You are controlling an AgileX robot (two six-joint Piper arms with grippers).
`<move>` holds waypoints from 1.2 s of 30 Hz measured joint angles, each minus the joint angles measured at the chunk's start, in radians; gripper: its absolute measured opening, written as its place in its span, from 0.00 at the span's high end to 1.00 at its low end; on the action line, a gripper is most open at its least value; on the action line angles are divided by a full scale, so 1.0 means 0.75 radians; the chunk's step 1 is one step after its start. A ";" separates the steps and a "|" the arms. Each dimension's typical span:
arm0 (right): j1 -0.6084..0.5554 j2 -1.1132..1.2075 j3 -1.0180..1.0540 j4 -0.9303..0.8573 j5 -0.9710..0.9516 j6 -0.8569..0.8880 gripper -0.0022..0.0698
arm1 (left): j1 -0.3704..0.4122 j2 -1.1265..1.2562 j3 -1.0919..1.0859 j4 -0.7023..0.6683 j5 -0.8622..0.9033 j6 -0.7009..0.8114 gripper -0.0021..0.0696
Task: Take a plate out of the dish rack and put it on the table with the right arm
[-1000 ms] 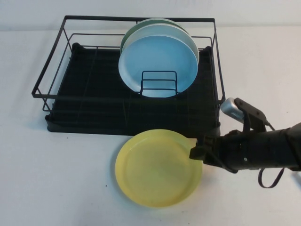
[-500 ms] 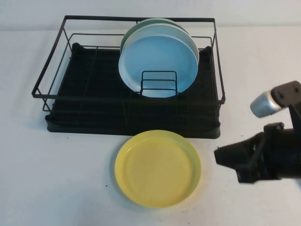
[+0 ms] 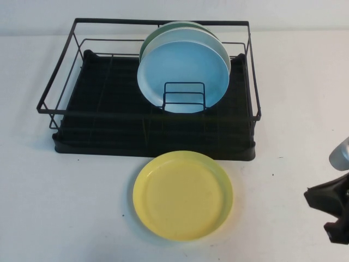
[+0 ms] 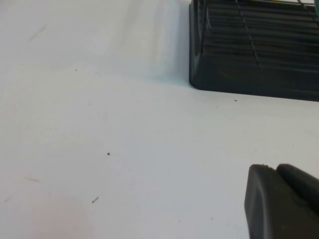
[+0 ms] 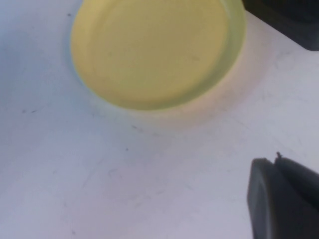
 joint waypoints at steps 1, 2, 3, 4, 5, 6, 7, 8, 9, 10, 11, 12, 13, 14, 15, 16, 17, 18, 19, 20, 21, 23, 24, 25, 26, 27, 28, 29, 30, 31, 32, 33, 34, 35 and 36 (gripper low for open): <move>-0.019 -0.006 0.013 -0.014 -0.015 0.002 1.00 | 0.000 0.000 0.000 0.000 0.000 0.000 0.98; -0.045 -0.016 0.033 -0.019 -0.035 0.002 0.99 | 0.000 0.000 0.000 0.000 0.000 0.000 0.98; -0.072 -0.030 0.054 -0.019 -0.053 0.002 1.00 | 0.000 0.000 0.000 0.000 0.000 0.000 0.98; -0.114 -0.057 0.087 -0.019 -0.080 0.002 1.00 | 0.000 0.000 0.000 0.000 0.000 0.000 0.98; -0.162 -0.096 0.129 -0.016 -0.112 0.002 1.00 | 0.000 0.000 0.000 0.000 0.000 0.000 0.98; -0.200 -0.132 0.176 -0.016 -0.136 0.002 1.00 | 0.000 0.000 0.000 0.000 0.000 0.000 0.98; -0.247 -0.183 0.228 -0.016 -0.171 0.002 1.00 | 0.000 0.000 0.000 0.000 0.000 0.000 0.98; -0.291 -0.241 0.283 -0.016 -0.215 0.002 1.00 | 0.000 0.000 0.000 0.000 0.000 0.000 0.98; -0.332 -0.304 0.330 -0.016 -0.257 0.002 1.00 | 0.000 0.000 0.000 0.000 0.000 0.000 0.98; -0.369 -0.371 0.390 -0.016 -0.321 0.002 1.00 | 0.000 0.000 0.000 0.000 0.000 0.000 0.98; -0.403 -0.442 0.452 -0.019 -0.391 0.002 1.00 | 0.000 0.000 0.000 0.000 0.000 0.000 0.98; -0.429 -0.502 0.502 -0.019 -0.465 0.002 1.00 | 0.000 0.000 0.000 0.000 0.000 0.000 0.98; -0.460 -0.578 0.566 -0.019 -0.535 0.002 1.00 | 0.000 0.000 0.000 0.000 0.000 0.000 0.98; -0.488 -0.656 0.629 -0.019 -0.605 0.002 1.00 | 0.000 0.000 0.000 0.000 0.000 0.000 0.98; -0.509 -0.717 0.691 -0.019 -0.661 0.002 1.00 | 0.000 0.000 0.000 0.000 0.000 0.000 0.98; -0.531 -0.792 0.751 -0.019 -0.730 0.002 1.00 | 0.000 0.000 0.000 0.000 0.000 0.000 0.98; -0.549 -0.864 0.806 -0.011 -0.792 0.002 1.00 | 0.000 0.000 0.000 0.000 0.000 0.000 0.98; -0.564 -0.932 0.848 -0.008 -0.838 0.002 1.00 | 0.000 0.000 0.000 0.000 0.000 0.000 0.98; -0.575 -0.995 0.893 -0.002 -0.886 0.002 1.00 | 0.000 0.000 0.000 0.000 0.000 0.000 0.98; -0.578 -1.054 0.931 0.001 -0.923 0.002 1.00 | 0.000 0.000 0.000 0.000 0.000 0.000 0.98; -0.581 -1.098 0.957 0.006 -0.950 0.002 1.00 | 0.000 0.000 0.000 0.000 0.000 0.000 0.98; -0.587 -1.192 0.992 0.011 -0.967 0.002 1.00 | 0.000 0.000 0.000 0.000 0.000 0.000 0.98; -0.587 -1.226 0.994 0.017 -0.967 0.002 1.00 | 0.000 0.000 0.000 0.000 0.000 0.000 0.98; -0.587 -1.261 0.997 0.016 -0.961 0.002 1.00 | 0.000 0.000 0.000 0.000 0.000 0.000 0.98; -0.587 -1.282 0.997 0.016 -0.955 0.002 1.00 | 0.000 0.000 0.000 0.000 0.000 0.000 0.98; -0.587 -1.290 0.997 0.020 -0.952 0.002 1.00 | 0.000 0.000 0.000 0.000 0.000 0.000 0.98; -0.587 -1.293 0.997 0.020 -0.948 0.002 1.00 | 0.000 0.000 0.000 0.000 0.000 0.000 0.98; -0.587 -1.293 1.000 0.020 -0.942 0.002 1.00 | 0.000 0.000 0.000 0.000 0.000 0.000 0.98; -0.587 -1.295 1.000 0.020 -0.936 0.002 1.00 | 0.000 0.000 0.000 0.000 0.000 0.000 0.98; -0.587 -1.295 1.002 0.020 -0.931 0.002 1.00 | 0.000 0.000 0.000 0.000 0.000 0.000 0.98; -0.587 -1.295 1.004 0.020 -0.933 0.002 1.00 | 0.000 0.000 0.000 0.000 0.000 0.000 0.98; -0.587 -1.295 1.004 0.020 -0.933 0.002 1.00 | 0.000 0.000 0.000 0.000 0.000 0.000 0.98; -0.587 -1.295 1.004 0.020 -0.933 0.002 1.00 | 0.000 0.000 0.000 0.000 0.000 0.000 0.98; -0.587 -1.295 1.004 0.020 -0.931 0.002 1.00 | 0.000 0.000 0.000 0.000 0.000 0.000 0.98; -0.587 -1.295 1.004 0.025 -0.925 0.002 1.00 | 0.000 0.000 0.000 0.000 0.000 0.000 0.98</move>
